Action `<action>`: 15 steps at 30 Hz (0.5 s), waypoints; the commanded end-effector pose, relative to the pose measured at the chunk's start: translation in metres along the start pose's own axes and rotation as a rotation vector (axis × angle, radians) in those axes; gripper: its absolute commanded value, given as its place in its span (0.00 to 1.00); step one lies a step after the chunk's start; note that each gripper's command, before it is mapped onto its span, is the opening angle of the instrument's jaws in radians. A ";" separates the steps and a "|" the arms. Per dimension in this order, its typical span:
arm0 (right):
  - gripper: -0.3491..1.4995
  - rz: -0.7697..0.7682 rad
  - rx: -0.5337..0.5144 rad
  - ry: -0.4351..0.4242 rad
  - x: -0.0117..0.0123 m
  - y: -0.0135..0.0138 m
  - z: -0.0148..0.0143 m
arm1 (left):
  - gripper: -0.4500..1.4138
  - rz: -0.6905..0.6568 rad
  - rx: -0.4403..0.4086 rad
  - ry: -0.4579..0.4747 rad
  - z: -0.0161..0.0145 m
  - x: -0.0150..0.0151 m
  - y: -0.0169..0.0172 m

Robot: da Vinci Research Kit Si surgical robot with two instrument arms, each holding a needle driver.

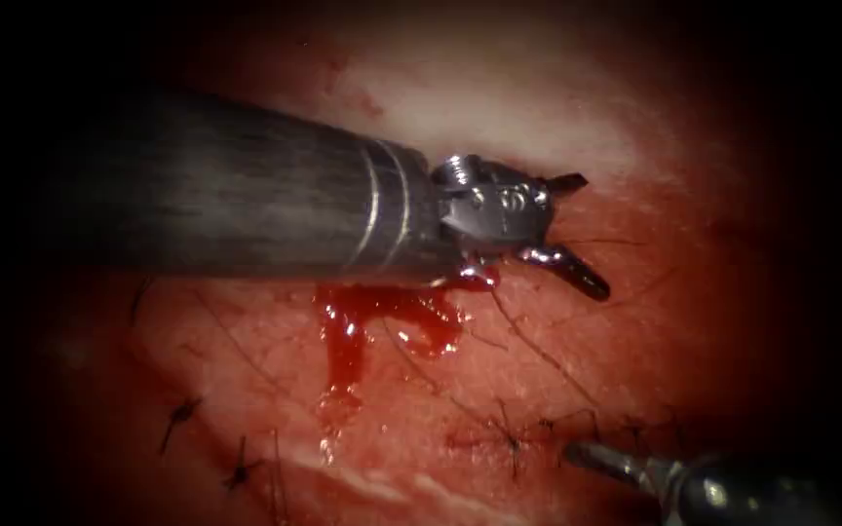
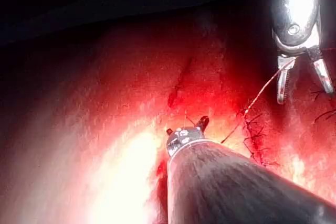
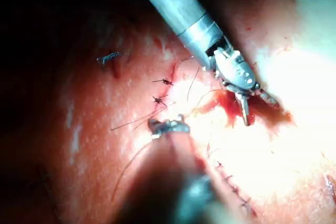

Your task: Wound Closure

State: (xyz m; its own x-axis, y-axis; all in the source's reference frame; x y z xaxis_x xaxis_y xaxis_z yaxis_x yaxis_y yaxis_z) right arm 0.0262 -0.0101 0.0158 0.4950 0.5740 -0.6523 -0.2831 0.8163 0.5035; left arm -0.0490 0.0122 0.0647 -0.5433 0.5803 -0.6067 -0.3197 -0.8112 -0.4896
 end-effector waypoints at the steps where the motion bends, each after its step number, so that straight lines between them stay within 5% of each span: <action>1: 0.99 -0.007 0.002 -0.006 -0.0003 -0.0006 0.0009 | 0.47 0.000 -0.001 -0.001 0.0007 0.0001 0.0002; 15: 0.99 -0.031 -0.010 -0.063 -0.0007 -0.0010 0.0028 | 0.50 0.079 0.053 -0.083 0.0041 -0.0003 -0.0027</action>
State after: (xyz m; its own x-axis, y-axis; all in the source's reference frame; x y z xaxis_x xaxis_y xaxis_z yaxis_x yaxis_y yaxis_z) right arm 0.0279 -0.0110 0.0169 0.5542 0.5429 -0.6310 -0.2779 0.8352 0.4745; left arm -0.0505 0.0140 0.0685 -0.6402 0.5052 -0.5787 -0.3127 -0.8595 -0.4044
